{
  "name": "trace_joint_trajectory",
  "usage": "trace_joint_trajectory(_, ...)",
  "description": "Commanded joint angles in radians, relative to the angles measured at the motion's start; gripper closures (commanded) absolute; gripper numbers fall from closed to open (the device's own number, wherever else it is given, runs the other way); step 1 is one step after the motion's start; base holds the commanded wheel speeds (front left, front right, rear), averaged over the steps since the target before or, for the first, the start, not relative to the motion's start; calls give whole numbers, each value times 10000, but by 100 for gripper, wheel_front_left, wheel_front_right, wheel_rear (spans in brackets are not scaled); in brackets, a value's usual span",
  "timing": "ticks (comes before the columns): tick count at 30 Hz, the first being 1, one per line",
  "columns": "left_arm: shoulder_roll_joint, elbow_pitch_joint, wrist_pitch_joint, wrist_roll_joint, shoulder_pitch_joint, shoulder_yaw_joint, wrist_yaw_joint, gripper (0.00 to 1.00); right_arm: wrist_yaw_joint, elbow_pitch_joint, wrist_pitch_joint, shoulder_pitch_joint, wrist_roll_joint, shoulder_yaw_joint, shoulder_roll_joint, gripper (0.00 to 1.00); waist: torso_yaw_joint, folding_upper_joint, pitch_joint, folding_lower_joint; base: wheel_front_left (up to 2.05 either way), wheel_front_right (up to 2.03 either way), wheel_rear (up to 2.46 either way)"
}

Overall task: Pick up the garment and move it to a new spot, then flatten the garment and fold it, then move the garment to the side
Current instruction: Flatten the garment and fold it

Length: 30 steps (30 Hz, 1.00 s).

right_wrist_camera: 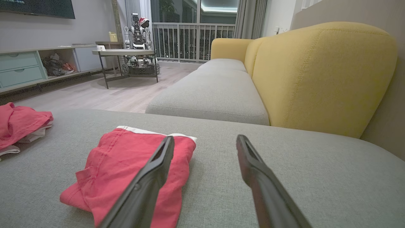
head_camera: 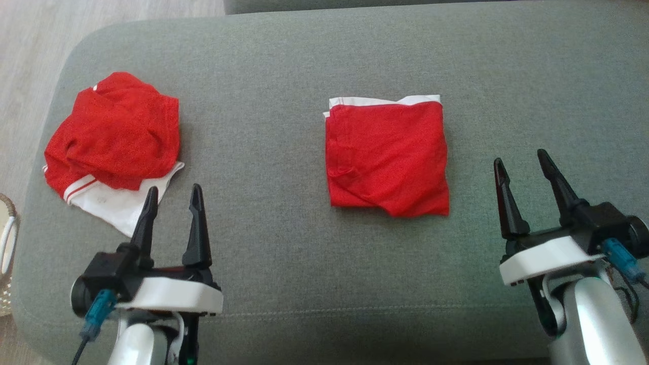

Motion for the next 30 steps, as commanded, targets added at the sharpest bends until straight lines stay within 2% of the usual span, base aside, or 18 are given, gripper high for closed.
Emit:
trace_joint_trajectory(1, 58, -307, -59, 82, -235, 283, -8, 0, -2, -405, -91, -53, 104, 190, 49, 0, 6, -1, -4, 0, 0, 0, 0)
trace_joint_trajectory(12, 58, -357, -59, 133, -310, 156, -43, 0, -2, -420, -92, -133, 296, 193, 51, 0, 144, -1, 196, 0, 0, 0, 0)
trace_joint_trajectory(13, 58, -352, -59, 141, -330, 132, -53, 0, -2, -355, -92, -178, 356, 222, 51, 11, 174, -1, 247, 0, 0, 0, 0)
trace_joint_trajectory(14, 58, -345, -59, 152, -354, 115, -65, 0, -2, -331, -92, -244, 325, 248, 52, 70, 205, -1, 292, 0, 0, 0, 0)
trace_joint_trajectory(15, 58, -345, -59, 158, -383, 107, -76, 0, -2, -311, -92, -328, 257, 300, 52, 100, 236, -1, 362, 0, 0, 0, 0)
trace_joint_trajectory(23, 58, -421, -59, 90, -869, 7, -193, 0, -2, 283, -93, -1544, -475, 677, 52, 100, 692, -1, 1314, 0, 0, 0, 0)
trace_joint_trajectory(30, 58, -332, -59, -15, -1298, -217, -274, 0, -2, 1930, -78, -2627, -403, 1439, 15, 100, 1255, -1, 1962, 0, 0, 0, 0)
